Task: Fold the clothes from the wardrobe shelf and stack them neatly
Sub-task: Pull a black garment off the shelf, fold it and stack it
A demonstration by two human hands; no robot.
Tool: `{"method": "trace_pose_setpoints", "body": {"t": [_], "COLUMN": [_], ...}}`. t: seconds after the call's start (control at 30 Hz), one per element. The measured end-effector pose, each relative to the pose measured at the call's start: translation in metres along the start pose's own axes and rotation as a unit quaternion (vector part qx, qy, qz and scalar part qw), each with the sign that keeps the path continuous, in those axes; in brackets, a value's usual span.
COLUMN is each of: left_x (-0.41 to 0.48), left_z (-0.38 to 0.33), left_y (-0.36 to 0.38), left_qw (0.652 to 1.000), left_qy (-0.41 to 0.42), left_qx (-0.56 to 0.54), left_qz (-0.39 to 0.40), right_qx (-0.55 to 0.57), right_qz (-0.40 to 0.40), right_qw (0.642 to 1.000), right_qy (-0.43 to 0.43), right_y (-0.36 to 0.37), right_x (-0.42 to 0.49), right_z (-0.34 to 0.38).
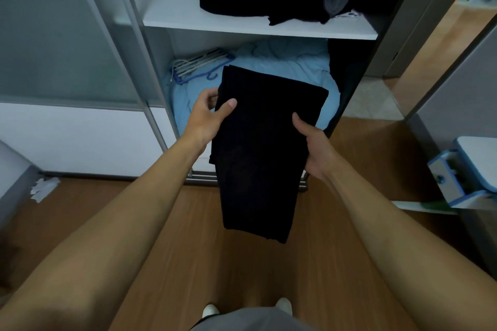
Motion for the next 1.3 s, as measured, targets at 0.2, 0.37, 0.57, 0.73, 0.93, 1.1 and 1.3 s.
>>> {"method": "trace_pose_setpoints", "body": {"t": [0.2, 0.37, 0.57, 0.73, 0.93, 1.1, 1.3], "left_x": [-0.038, -0.049, -0.047, -0.039, -0.033, -0.023, -0.01], "left_z": [0.041, 0.059, 0.047, 0.044, 0.046, 0.035, 0.023], "left_y": [0.001, 0.011, 0.008, 0.021, 0.042, 0.044, 0.032], "left_qw": [0.999, 0.984, 0.97, 0.964, 0.967, 0.961, 0.954], "left_qy": [-0.047, -0.127, -0.089, -0.105, -0.135, -0.151, -0.197], "left_qx": [-0.005, -0.026, -0.092, -0.037, -0.109, -0.181, -0.188], "left_qz": [-0.02, 0.122, 0.205, 0.242, 0.186, 0.142, 0.126], "right_qx": [0.054, 0.101, 0.102, 0.09, 0.005, -0.073, -0.126], "right_qz": [0.023, 0.039, 0.05, -0.009, -0.072, -0.029, -0.073], "right_qw": [0.997, 0.993, 0.993, 0.996, 0.997, 0.997, 0.989], "right_qy": [0.042, 0.056, 0.036, 0.012, 0.013, 0.011, -0.01], "right_y": [-0.002, -0.001, 0.002, -0.003, -0.014, -0.023, -0.01], "right_x": [0.004, 0.0, 0.0, 0.007, 0.012, -0.006, -0.01], "right_z": [0.002, 0.006, 0.022, 0.035, 0.051, 0.03, -0.01]}}
Point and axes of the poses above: each hand's wrist, its own x-axis towards the middle knuckle, its own y-axis out of the palm, z = x × y, the point moved 2 cm from there along x, towards the middle knuckle, and after that the axes turned 5 degrees about z, right-handed, at the moved point
